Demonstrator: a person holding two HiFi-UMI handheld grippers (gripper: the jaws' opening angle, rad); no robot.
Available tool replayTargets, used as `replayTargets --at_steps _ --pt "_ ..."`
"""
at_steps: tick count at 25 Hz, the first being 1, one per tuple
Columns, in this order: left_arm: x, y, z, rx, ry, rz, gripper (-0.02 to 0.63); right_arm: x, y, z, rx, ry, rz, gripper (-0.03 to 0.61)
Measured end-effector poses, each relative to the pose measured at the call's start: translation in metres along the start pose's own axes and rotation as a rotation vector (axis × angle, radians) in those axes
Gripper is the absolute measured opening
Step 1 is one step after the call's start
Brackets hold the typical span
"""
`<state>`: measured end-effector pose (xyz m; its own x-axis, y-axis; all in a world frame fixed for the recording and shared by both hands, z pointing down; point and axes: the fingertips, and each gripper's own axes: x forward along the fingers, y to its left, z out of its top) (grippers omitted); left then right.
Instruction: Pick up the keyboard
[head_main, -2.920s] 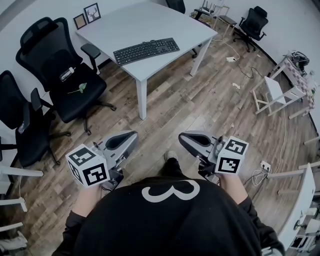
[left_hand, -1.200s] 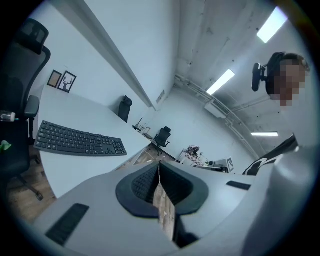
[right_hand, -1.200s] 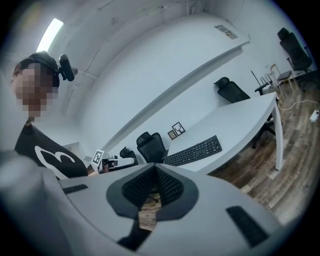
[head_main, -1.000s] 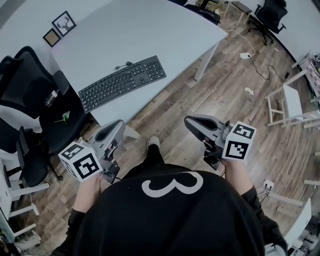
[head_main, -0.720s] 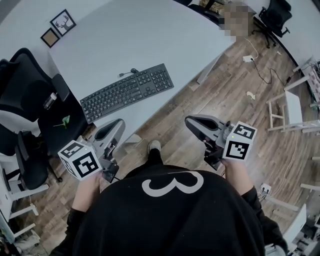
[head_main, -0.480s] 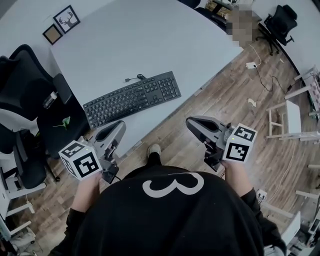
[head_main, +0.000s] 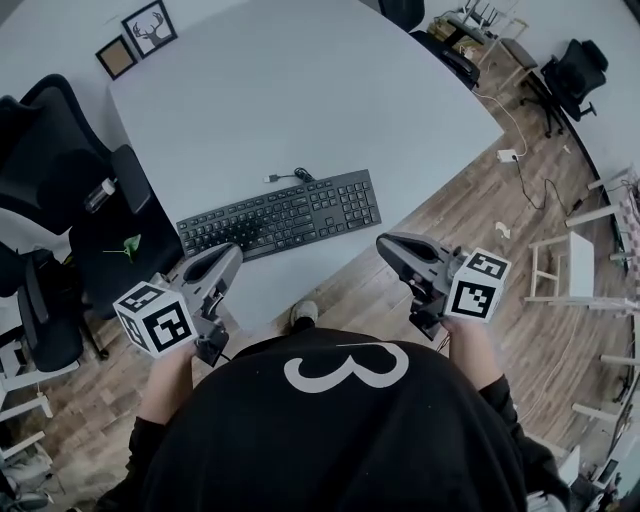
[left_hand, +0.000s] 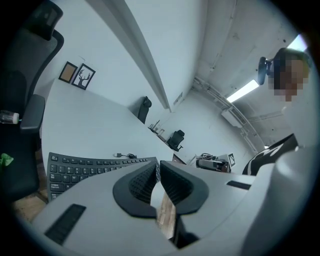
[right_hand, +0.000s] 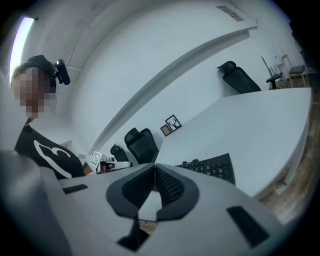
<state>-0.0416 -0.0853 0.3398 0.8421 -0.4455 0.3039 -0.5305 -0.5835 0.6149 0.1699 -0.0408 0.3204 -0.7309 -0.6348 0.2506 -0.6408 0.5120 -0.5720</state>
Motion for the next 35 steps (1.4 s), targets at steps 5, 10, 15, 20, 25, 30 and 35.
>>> replayTargets --at_steps 5,10,15,20,25,30,35 --pt "-0.005 0.031 0.009 -0.026 -0.017 0.048 0.016 0.020 -0.013 0.007 -0.011 0.039 0.015 0.011" --pt "-0.014 0.062 0.018 -0.049 -0.054 0.135 0.018 0.035 -0.030 0.013 -0.017 0.073 0.017 0.011" --pt "-0.028 0.094 0.021 -0.089 -0.071 0.193 0.069 0.048 -0.051 0.015 -0.011 0.087 -0.016 0.014" --pt "-0.034 0.120 0.016 -0.076 -0.034 0.246 0.147 0.056 -0.073 0.018 -0.017 0.115 -0.048 0.031" --pt "-0.039 0.146 0.002 -0.053 0.032 0.306 0.210 0.058 -0.098 0.014 -0.028 0.161 -0.092 0.113" --pt "-0.046 0.175 -0.001 -0.084 0.035 0.354 0.233 0.058 -0.126 0.010 0.033 0.171 -0.122 0.196" --pt "-0.049 0.201 -0.006 -0.160 0.025 0.363 0.233 0.052 -0.155 0.008 0.053 0.170 -0.180 0.219"
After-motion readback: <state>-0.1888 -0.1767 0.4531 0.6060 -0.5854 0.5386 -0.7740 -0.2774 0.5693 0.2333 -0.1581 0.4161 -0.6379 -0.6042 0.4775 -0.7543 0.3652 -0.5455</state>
